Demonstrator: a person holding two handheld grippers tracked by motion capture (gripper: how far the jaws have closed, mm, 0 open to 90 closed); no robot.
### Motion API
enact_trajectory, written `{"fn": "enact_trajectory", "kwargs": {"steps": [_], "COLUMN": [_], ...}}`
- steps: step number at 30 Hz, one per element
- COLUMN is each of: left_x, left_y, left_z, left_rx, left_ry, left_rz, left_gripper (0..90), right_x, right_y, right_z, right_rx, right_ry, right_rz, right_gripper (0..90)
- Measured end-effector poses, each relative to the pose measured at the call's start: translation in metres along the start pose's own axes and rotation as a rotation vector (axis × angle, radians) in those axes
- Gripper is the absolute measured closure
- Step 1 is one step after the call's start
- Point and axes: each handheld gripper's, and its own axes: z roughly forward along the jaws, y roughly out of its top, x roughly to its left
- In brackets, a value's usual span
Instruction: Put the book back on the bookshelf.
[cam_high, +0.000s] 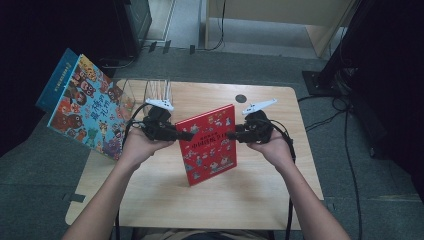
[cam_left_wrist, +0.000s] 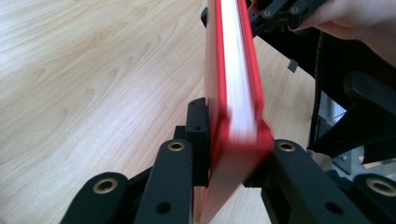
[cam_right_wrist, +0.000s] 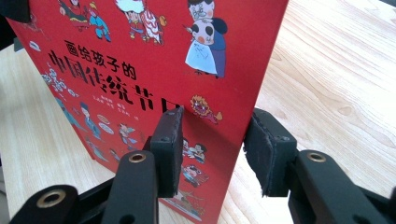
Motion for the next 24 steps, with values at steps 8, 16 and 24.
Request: {"fn": "enact_trajectory", "kwargs": {"steps": [8,16,24], "left_x": [-0.001,-0.007,-0.014], "left_y": [0.007,0.009,0.014], "left_z": [-0.001,0.001,0.000], "left_rx": [0.042,0.031,0.030], "left_ry": [0.005,0.035,0.056], "left_rz": [-0.012,0.003,0.060], "left_gripper": [78.0,79.2,79.6], "right_x": [0.004,0.001,0.002], "right_y": [0.002,-0.003,-0.003], "right_z": [0.002,0.003,-0.002], "right_rx": [-0.003,-0.043,-0.056], "right_ry": [0.000,0.011,0.003], "right_rz": [-0.020,-0.003,-0.013], "right_gripper": [59.2,58.4,58.1]}}
